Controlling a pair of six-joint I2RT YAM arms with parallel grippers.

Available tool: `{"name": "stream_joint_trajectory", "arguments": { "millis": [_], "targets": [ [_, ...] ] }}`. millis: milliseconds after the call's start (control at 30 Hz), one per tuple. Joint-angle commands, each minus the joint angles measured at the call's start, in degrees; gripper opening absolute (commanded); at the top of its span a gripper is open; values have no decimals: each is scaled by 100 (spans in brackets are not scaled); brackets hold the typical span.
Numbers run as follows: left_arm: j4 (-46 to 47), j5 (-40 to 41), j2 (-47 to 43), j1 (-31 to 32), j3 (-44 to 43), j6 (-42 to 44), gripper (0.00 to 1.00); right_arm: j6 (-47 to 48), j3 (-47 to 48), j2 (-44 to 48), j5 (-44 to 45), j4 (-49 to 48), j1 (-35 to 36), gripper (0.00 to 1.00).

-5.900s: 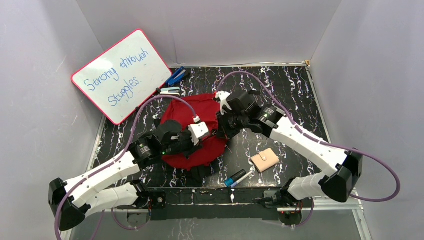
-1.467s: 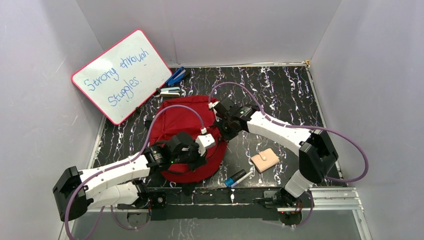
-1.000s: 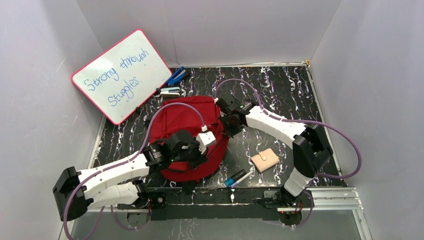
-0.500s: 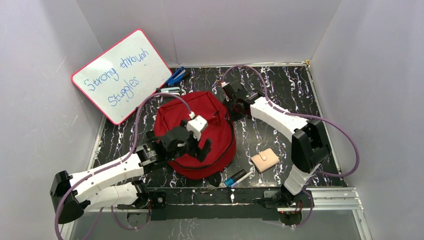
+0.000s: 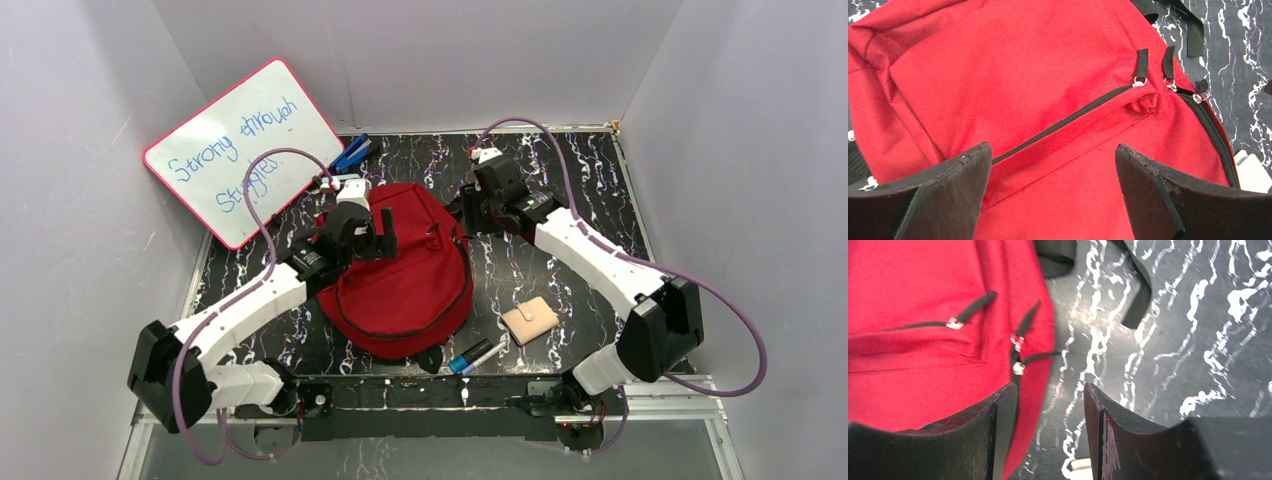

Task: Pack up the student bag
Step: Zip the student bag at the center of the board, then unzip the student bag at the center of the board.

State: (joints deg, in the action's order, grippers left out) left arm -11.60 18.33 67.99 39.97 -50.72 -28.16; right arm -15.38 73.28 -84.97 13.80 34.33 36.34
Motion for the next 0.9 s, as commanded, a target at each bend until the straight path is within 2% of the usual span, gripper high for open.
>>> {"name": "stream_joint_trajectory", "arguments": {
  "millis": [0, 200, 333, 500, 700, 733, 800, 867],
  "targets": [
    [274, -292, 415, -107, -542, -194, 89, -444, 77, 18, -573, -702, -23, 61],
    [428, -868, 1583, -116, -1427, 465, 81, -807, 291, -648, -990, -893, -353, 68],
    [483, -1296, 2121, -116, -1747, 953, 78, -864, 284, -1064, -1934, -1178, -827, 70],
    [385, -1382, 2603, -108, -2025, 1372, 77, -962, 67, -1432, -3178, -1631, -1177, 70],
    [179, -1372, 3001, 23, -2428, 1779, 75, -1140, -433, -1627, -3933, -2122, -1314, 69],
    [146, -1310, 3079, 60, -2488, 1866, 75, -1150, -496, -1658, -4035, -2194, -1340, 67],
    [33, -1187, 3258, 119, -2681, 2025, 75, -1176, -570, -1716, -4275, -2300, -1361, 55],
    [-94, -998, 3452, 179, -2880, 2190, 75, -1170, -622, -1773, -4414, -2387, -1366, 29]
  ]
}}
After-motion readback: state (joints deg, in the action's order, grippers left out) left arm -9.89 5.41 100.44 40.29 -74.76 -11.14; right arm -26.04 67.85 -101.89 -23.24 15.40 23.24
